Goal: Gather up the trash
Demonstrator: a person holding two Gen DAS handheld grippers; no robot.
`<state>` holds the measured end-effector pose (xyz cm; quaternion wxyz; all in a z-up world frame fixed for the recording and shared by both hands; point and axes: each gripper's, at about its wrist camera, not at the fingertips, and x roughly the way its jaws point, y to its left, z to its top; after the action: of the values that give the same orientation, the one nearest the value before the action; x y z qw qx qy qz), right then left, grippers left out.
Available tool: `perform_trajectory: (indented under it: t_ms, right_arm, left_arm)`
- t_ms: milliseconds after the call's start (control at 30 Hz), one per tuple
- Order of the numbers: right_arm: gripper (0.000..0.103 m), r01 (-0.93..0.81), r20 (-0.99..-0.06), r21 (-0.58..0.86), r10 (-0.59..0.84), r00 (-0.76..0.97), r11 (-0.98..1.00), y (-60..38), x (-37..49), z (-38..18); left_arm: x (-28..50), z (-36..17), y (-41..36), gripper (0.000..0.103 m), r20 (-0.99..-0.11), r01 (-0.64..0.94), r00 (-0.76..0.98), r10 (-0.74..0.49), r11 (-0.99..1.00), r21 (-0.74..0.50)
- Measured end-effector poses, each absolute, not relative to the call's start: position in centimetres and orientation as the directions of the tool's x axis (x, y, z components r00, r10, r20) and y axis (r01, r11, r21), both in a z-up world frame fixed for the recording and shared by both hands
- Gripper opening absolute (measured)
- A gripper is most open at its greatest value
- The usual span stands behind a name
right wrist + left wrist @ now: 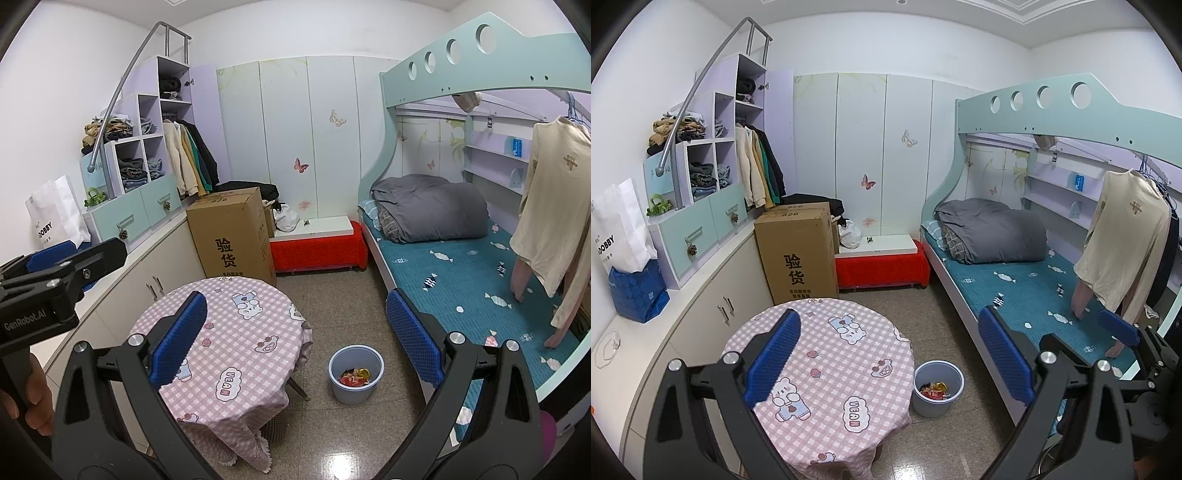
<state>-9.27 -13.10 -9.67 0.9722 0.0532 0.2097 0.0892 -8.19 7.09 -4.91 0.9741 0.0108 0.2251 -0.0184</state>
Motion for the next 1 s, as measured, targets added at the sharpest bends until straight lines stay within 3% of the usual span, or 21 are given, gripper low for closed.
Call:
perform_trajectory:
  t_ms: [1000]
  right_arm:
    - [0.096,-0.155,-0.412,0.145,0.202,0.888,0.977,-12.4,-7.9,-10.5]
  left_arm:
    - [-7.3,-5.3,7.6,0.095,-0.449,0.042,0.893,-0.033,0.999,0.010]
